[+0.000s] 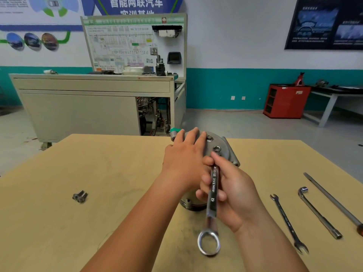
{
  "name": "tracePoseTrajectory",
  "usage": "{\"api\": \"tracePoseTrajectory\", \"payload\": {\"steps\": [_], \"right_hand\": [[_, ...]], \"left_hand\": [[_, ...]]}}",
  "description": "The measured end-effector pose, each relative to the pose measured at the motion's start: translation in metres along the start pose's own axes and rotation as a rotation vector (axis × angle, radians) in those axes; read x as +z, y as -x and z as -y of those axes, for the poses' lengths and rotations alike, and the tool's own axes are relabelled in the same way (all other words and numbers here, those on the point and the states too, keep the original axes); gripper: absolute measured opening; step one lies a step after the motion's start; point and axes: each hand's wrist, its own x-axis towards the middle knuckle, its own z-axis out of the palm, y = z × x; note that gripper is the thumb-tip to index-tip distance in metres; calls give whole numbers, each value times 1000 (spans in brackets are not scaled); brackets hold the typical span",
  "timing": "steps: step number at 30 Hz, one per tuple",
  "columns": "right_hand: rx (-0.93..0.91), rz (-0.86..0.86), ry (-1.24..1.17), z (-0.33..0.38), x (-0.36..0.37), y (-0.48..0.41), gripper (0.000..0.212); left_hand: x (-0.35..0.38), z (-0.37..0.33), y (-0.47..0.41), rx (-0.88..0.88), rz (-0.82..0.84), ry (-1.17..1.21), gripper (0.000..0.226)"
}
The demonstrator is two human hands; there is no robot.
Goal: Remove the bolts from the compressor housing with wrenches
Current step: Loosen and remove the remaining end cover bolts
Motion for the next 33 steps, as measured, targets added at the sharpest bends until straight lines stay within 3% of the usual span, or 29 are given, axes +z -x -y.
{"api": "tracePoseTrajectory", "payload": {"steps": [15, 20, 23, 28, 33], "right_hand": [[66, 7, -121, 17, -13, 6, 26], [100, 36, 33, 20, -17, 6, 23], [100, 59, -13, 16, -19, 7, 17], [14, 18, 91, 12, -22, 10, 15], [-38, 43, 279, 15, -40, 31, 39]], "left_hand": [[-4, -7, 5, -28, 5, 42, 101], [-3, -6, 5, -28, -2, 35, 98], [-1, -4, 4, -8, -1, 27, 93], [-2, -4, 3, -5, -5, 30, 95], [1, -8, 7, -67, -53, 65, 102]]}}
